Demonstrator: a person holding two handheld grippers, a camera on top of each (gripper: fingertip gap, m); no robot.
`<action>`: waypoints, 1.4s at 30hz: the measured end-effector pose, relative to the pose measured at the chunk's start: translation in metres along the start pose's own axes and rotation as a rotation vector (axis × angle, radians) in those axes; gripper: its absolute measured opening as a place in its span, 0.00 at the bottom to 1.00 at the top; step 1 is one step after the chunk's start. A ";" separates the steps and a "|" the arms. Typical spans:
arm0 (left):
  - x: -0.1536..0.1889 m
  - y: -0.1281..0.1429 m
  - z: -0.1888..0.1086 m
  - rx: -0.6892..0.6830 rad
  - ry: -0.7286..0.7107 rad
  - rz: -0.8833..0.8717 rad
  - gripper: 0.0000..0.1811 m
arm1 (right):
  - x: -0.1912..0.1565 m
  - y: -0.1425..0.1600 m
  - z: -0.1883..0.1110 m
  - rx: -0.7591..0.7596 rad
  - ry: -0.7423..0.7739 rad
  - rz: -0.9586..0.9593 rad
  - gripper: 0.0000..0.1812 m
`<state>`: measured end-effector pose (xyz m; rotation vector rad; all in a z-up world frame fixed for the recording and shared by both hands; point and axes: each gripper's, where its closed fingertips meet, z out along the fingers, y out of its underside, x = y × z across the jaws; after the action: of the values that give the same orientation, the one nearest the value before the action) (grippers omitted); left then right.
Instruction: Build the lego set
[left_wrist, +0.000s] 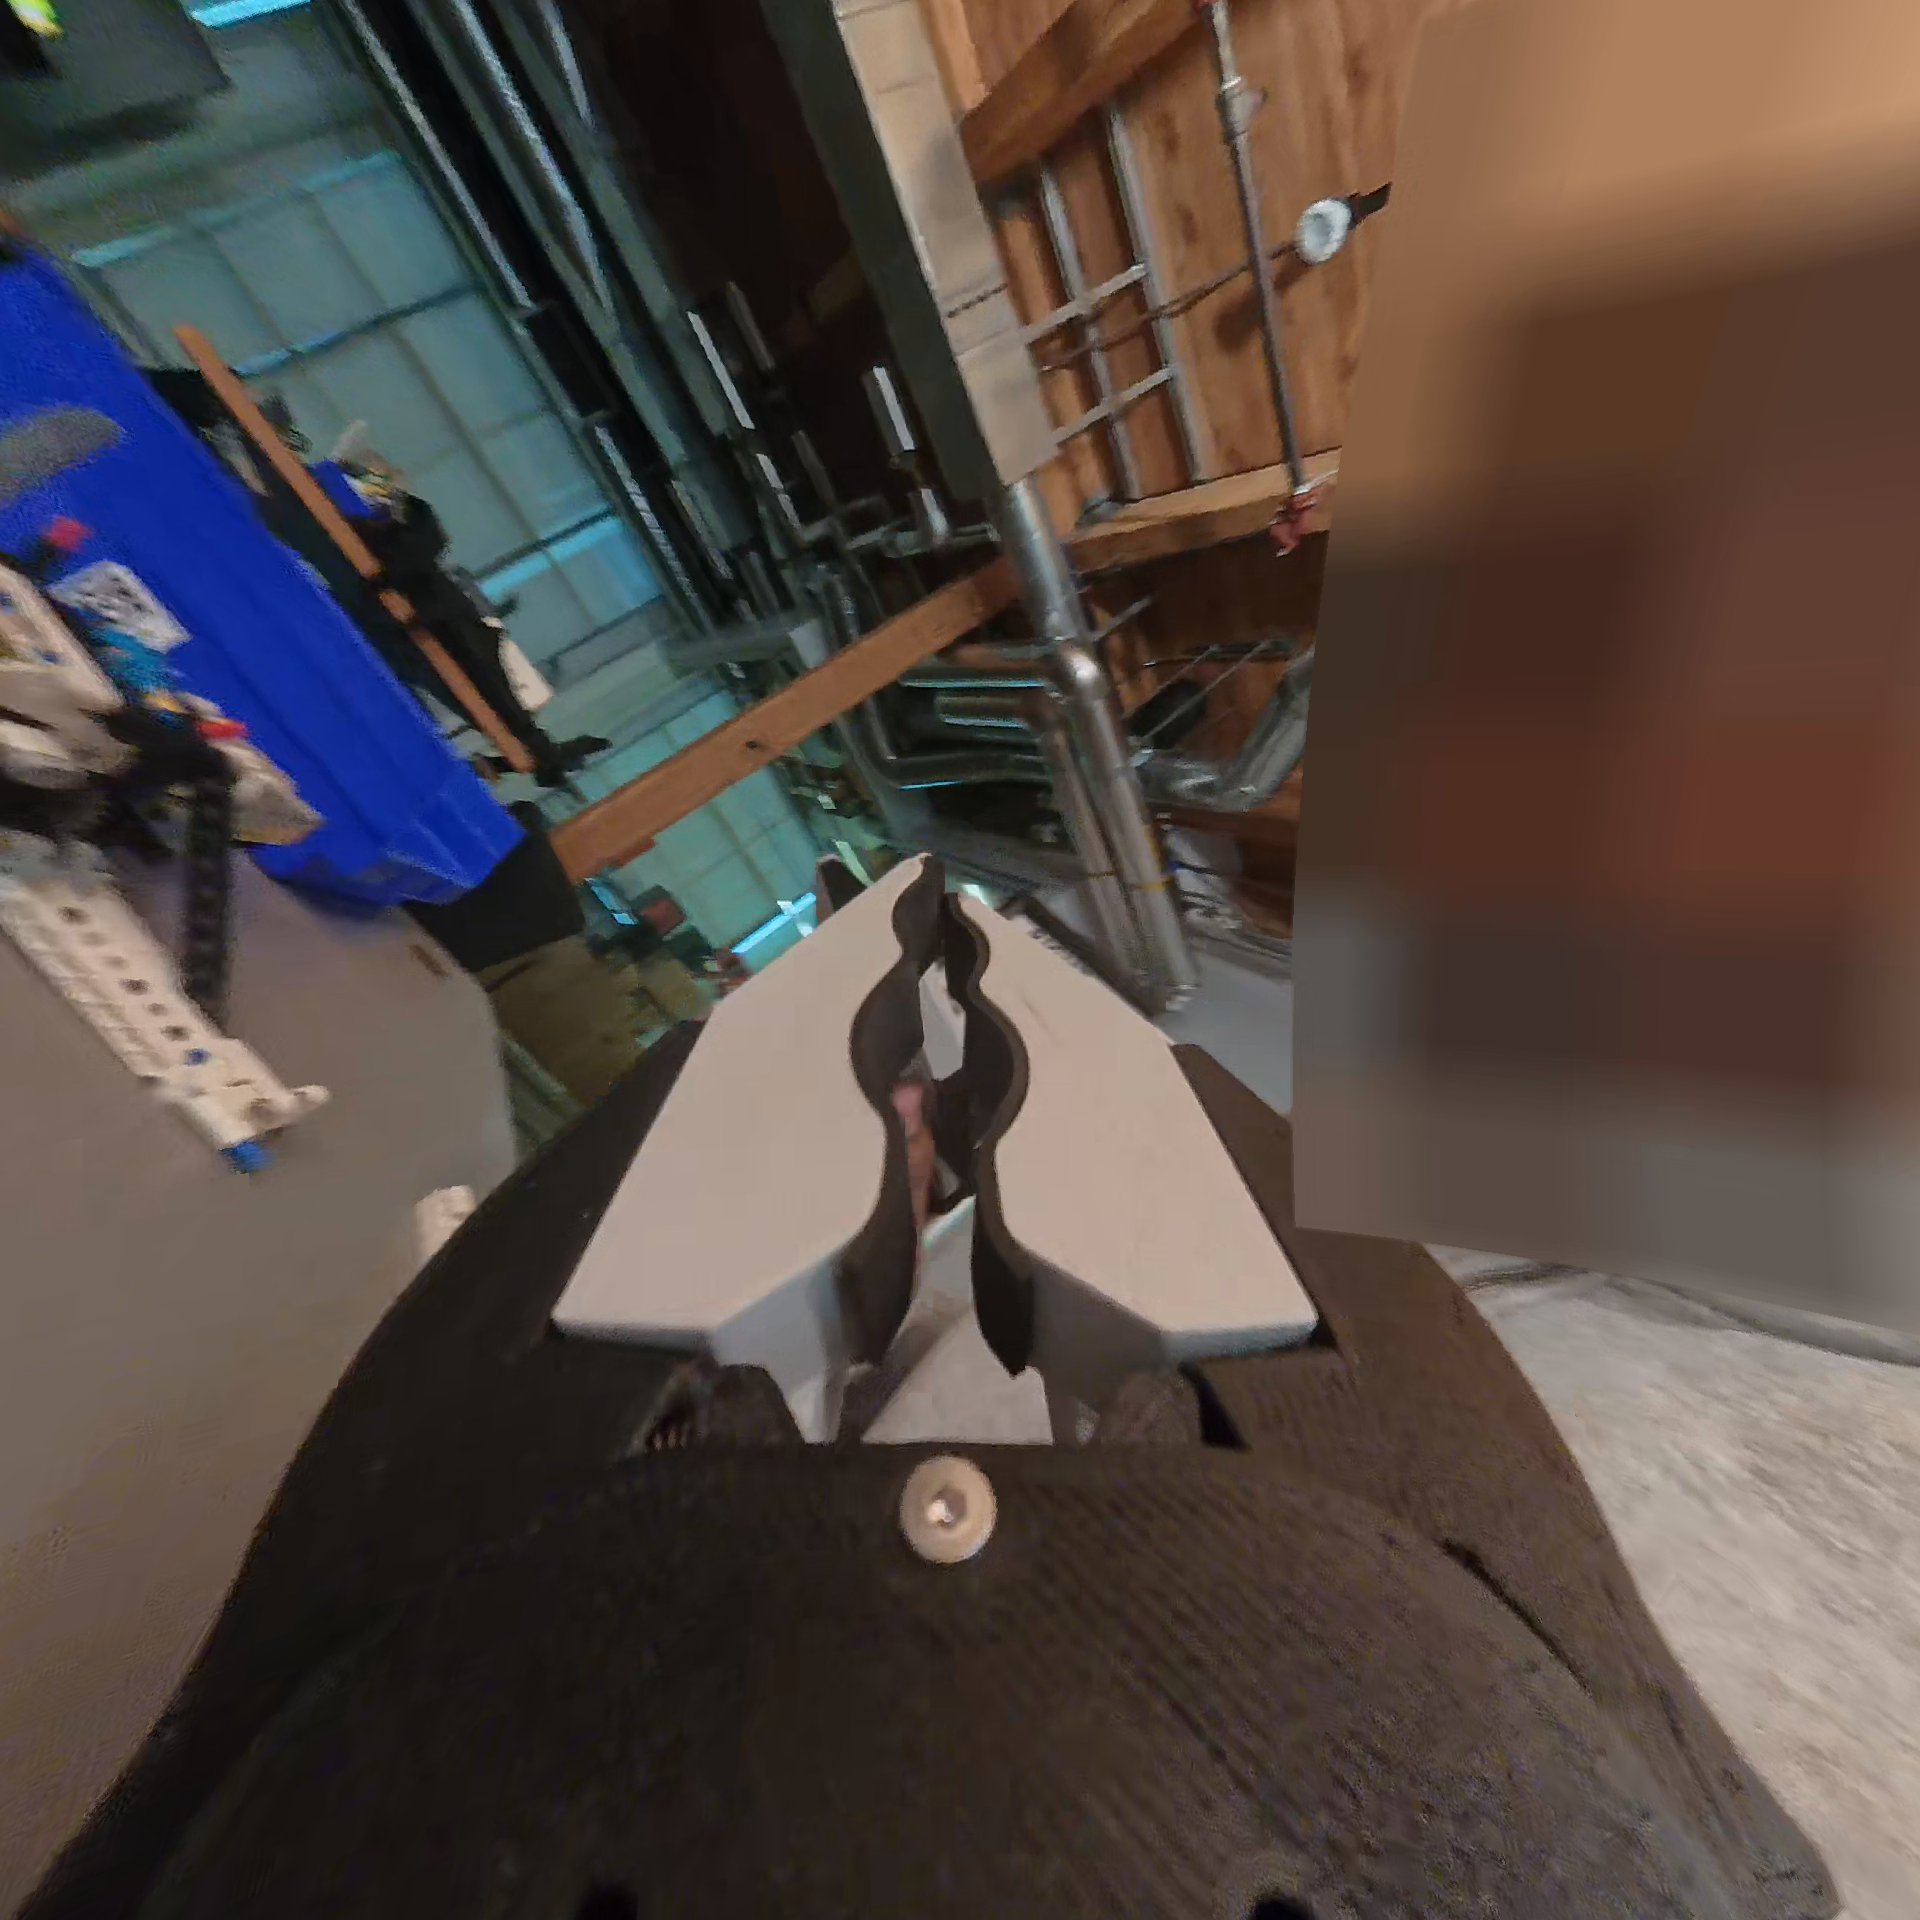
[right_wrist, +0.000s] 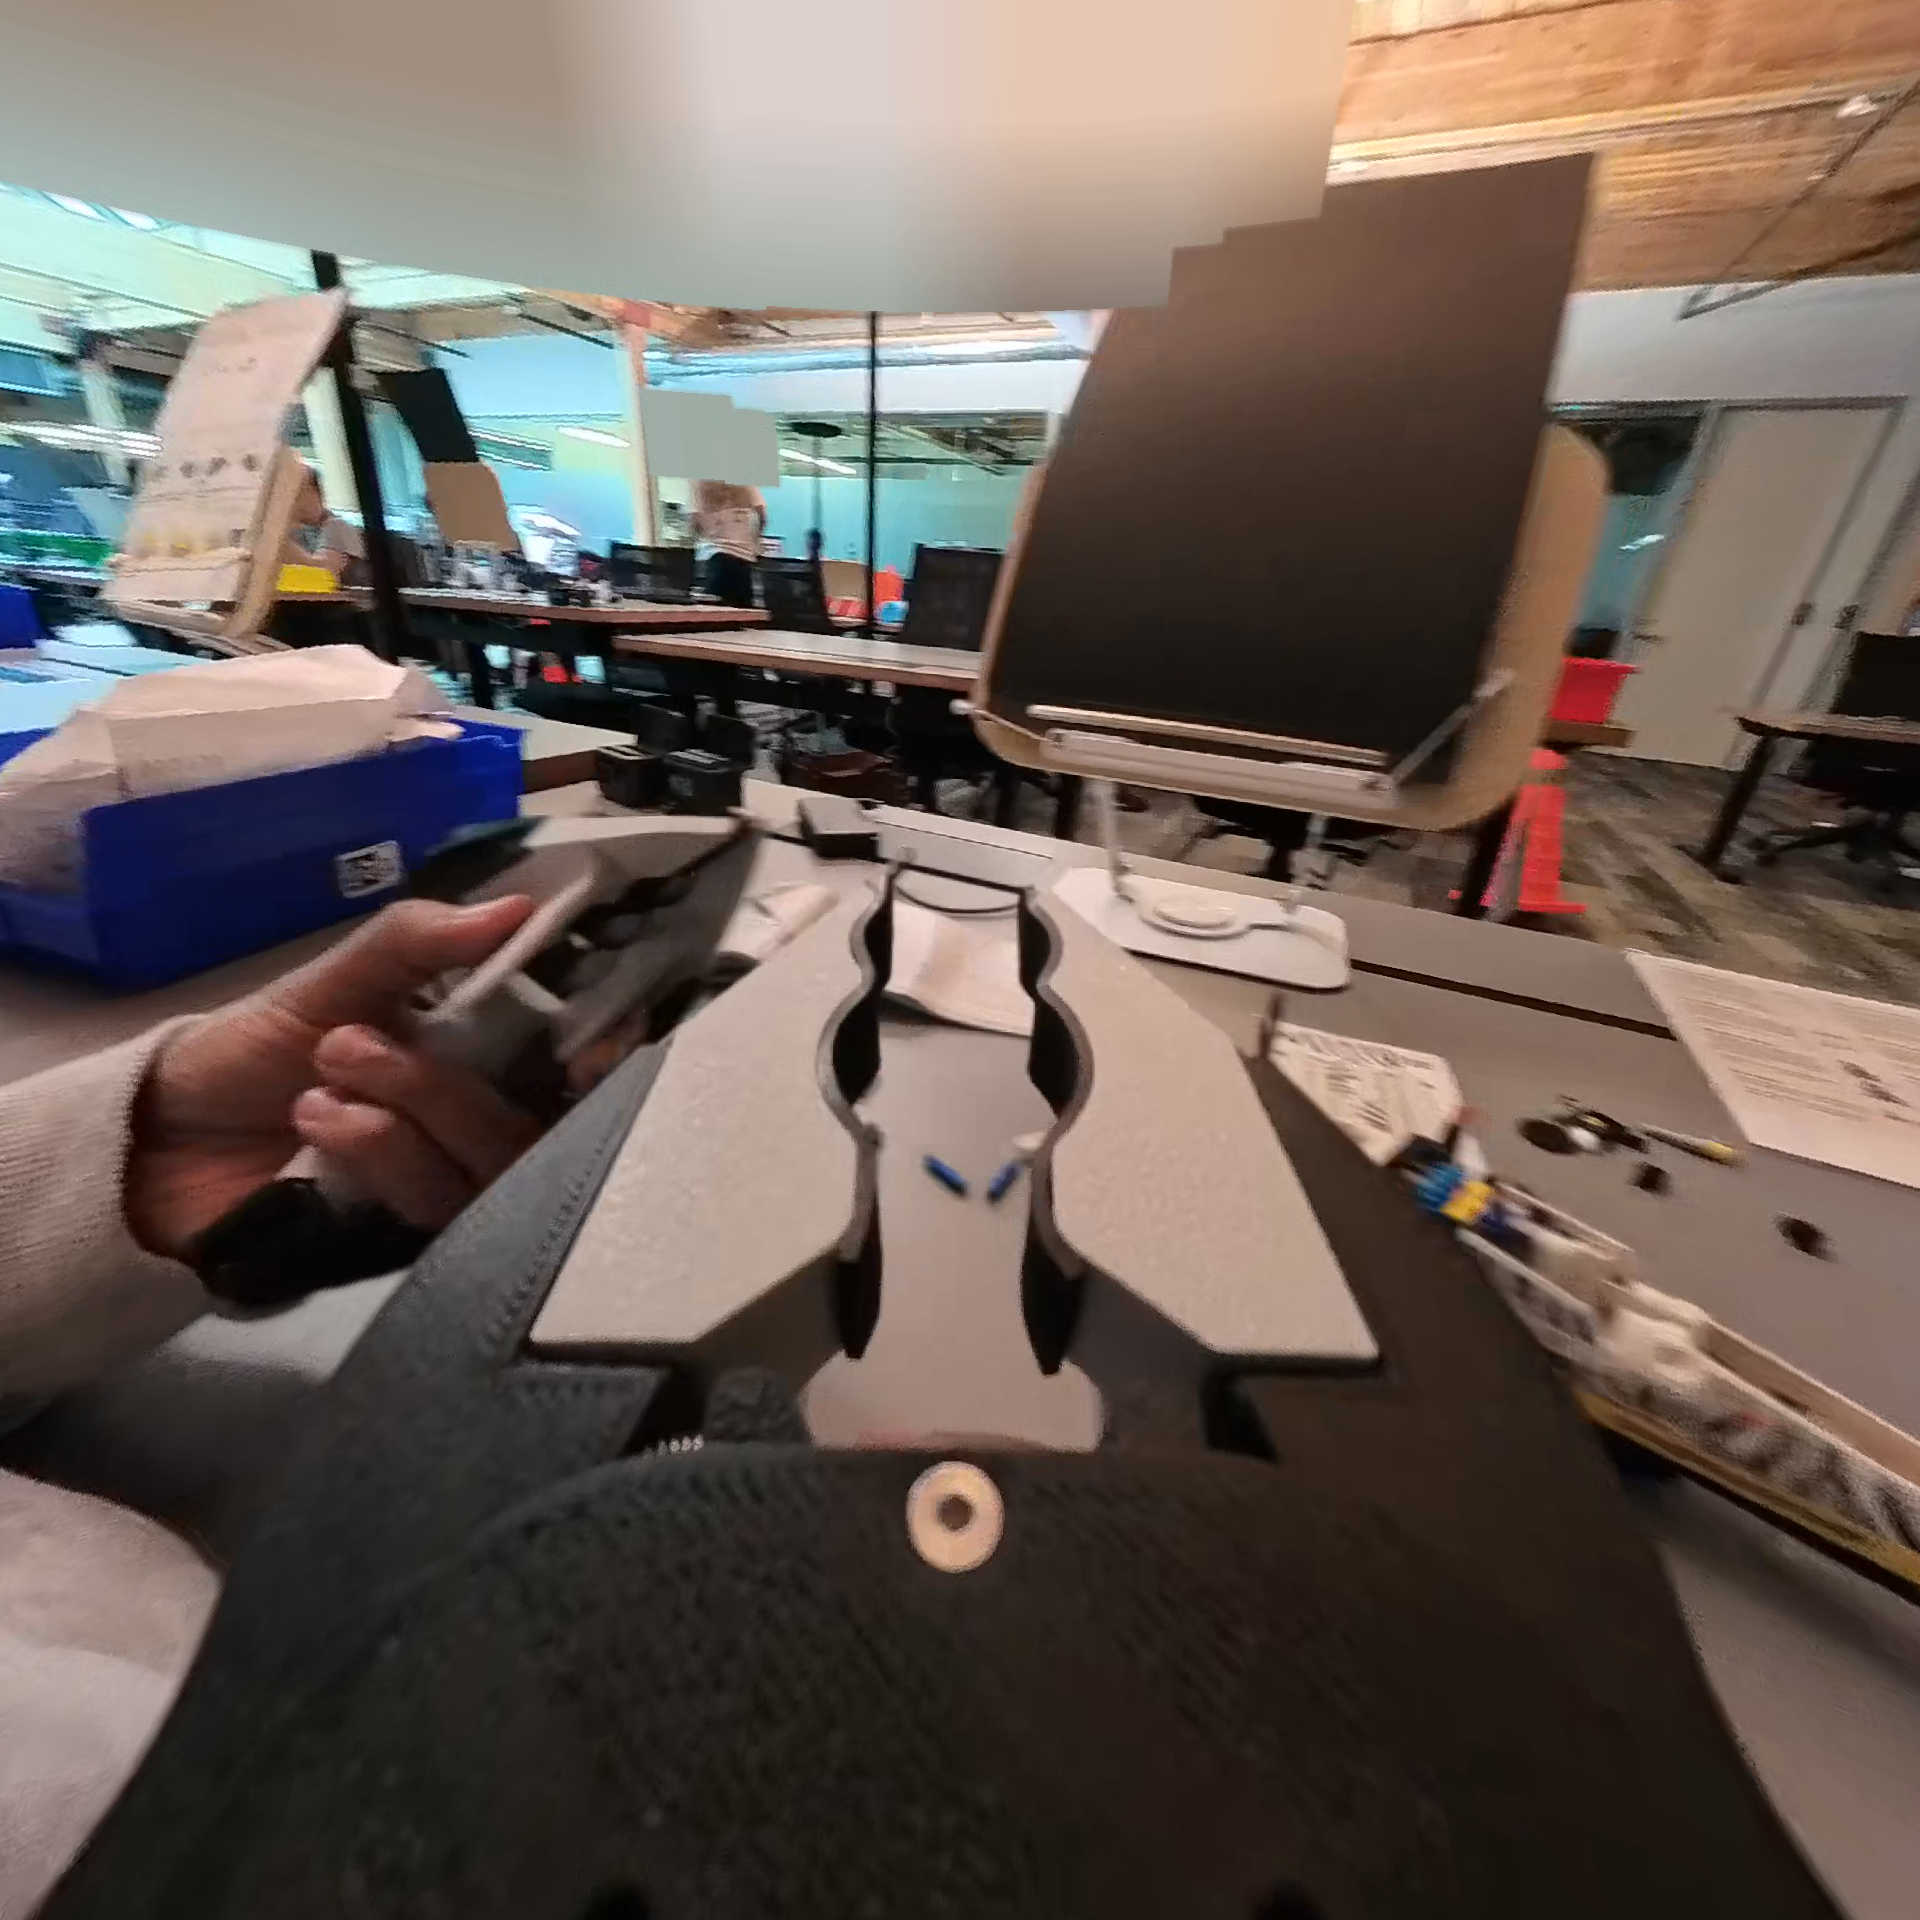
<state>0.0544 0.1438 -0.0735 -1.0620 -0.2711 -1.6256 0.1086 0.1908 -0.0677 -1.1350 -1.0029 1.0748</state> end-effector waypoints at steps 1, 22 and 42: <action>-0.004 -0.003 -0.003 -0.003 -0.040 0.036 0.00 | 0.011 -0.001 -0.006 0.001 0.032 0.005 0.12; -0.057 -0.076 -0.045 -0.204 -0.721 0.589 0.01 | 0.039 0.013 -0.012 -0.021 0.034 -0.042 0.10; -0.268 -0.198 -0.072 -0.742 -1.375 0.623 0.07 | 0.100 0.019 -0.059 -0.059 0.206 -0.149 0.08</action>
<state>-0.1600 0.3445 -0.2469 -2.4278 -0.1690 -0.1795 0.1829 0.2796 -0.0888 -1.1737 -0.9453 0.7967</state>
